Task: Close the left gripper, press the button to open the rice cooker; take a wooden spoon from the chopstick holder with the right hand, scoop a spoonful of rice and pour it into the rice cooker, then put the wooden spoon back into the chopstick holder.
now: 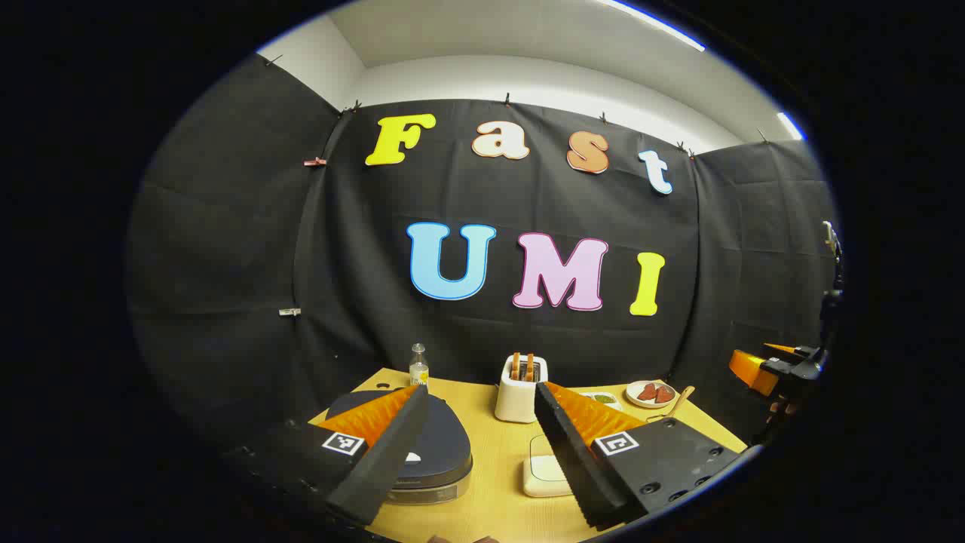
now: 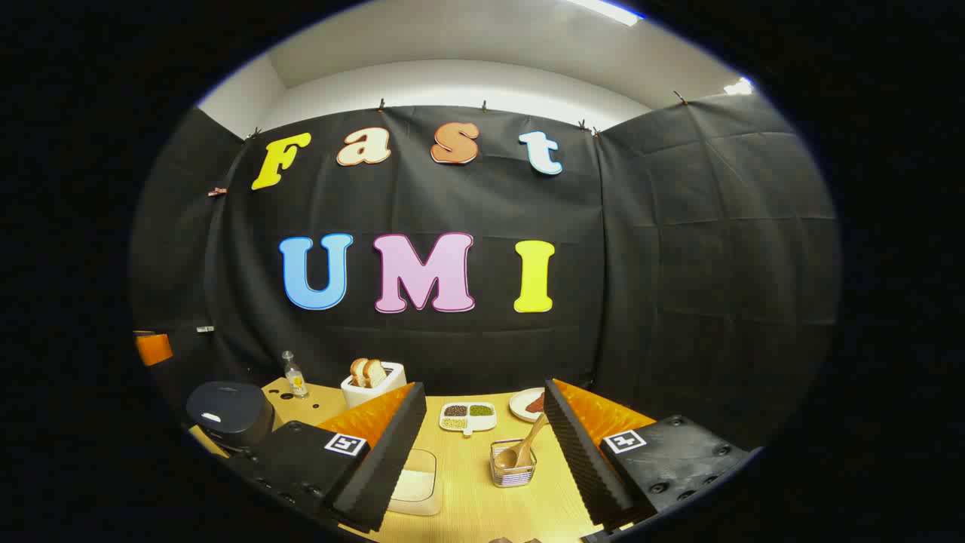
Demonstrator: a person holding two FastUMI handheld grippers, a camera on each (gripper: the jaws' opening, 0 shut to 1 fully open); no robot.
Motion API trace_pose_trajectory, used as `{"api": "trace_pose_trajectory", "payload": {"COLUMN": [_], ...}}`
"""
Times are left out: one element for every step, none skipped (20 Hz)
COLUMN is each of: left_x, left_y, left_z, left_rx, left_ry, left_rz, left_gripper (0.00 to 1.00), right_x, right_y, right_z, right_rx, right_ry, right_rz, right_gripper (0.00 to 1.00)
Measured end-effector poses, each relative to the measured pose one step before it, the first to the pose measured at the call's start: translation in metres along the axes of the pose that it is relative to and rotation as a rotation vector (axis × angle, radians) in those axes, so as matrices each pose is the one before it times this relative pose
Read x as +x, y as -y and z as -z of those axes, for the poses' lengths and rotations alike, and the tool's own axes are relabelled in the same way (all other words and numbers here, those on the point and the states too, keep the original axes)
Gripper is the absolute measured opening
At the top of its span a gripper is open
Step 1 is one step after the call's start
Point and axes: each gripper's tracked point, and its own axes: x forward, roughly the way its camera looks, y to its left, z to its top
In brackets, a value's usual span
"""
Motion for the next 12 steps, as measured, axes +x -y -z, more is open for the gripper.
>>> {"api": "trace_pose_trajectory", "payload": {"left_x": [0.00123, 0.00135, 0.00133, 0.00217, 0.00159, 0.00143, 0.00087, 0.00031, 0.00027, 0.00136, 0.00075, 0.00104], "left_y": [0.00058, 0.00084, 0.00060, -0.00005, 0.00044, 0.00100, 0.00007, -0.00156, -0.00080, -0.00116, -0.00173, -0.00144], "left_z": [-0.00104, 0.00044, -0.00045, 0.00131, -0.00052, -0.00011, -0.00088, 0.00172, -0.00074, 0.00097, -0.00053, 0.00154], "left_rx": [0.00332, 0.00158, 0.00049, -0.00020, -0.00064, -0.00116, -0.00108, -0.00110, -0.00312, -0.00446, -0.00538, -0.00562], "left_ry": [0.00063, -0.00088, -0.00121, -0.00127, -0.00043, 0.00128, -0.00003, -0.00012, 0.00166, 0.00035, 0.00138, -0.00115], "left_rz": [0.00288, 0.00388, 0.00327, 0.00201, 0.00219, 0.00330, 0.00257, 0.00053, 0.00178, 0.00082, -0.00074, 0.00024], "left_gripper": [0.95, 0.95, 0.95, 0.95, 0.95, 0.95, 0.95, 0.95, 0.95, 0.95, 0.95, 0.95], "right_x": [0.00021, -0.00098, -0.00097, -0.00063, -0.00110, -0.00088, -0.00018, -0.00006, 0.00058, 0.00033, 0.00113, 0.00042], "right_y": [0.00047, 0.00014, -0.00016, -0.00005, 0.00048, 0.00051, 0.00010, -0.00021, -0.00101, -0.00062, -0.00038, -0.00098], "right_z": [0.00039, -0.00045, -0.00067, -0.00031, -0.00067, 0.00065, -0.00051, -0.00048, -0.00202, -0.00159, -0.00182, -0.00108], "right_rx": [-0.00193, -0.00215, -0.00124, -0.00060, 0.00017, 0.00078, 0.00231, 0.00100, -0.00208, -0.00442, -0.00511, -0.00235], "right_ry": [0.00117, 0.00183, 0.00215, 0.00146, 0.00093, -0.00047, 0.00050, 0.00148, 0.00365, 0.00649, 0.00626, 0.00356], "right_rz": [0.00197, 0.00097, -0.00033, 0.00111, 0.00150, 0.00271, 0.00129, -0.00095, -0.00142, -0.00072, 0.00018, -0.00069], "right_gripper": [0.98, 0.98, 0.98, 0.98, 0.98, 0.98, 0.98, 0.98, 0.98, 0.98, 0.98, 0.98]}}
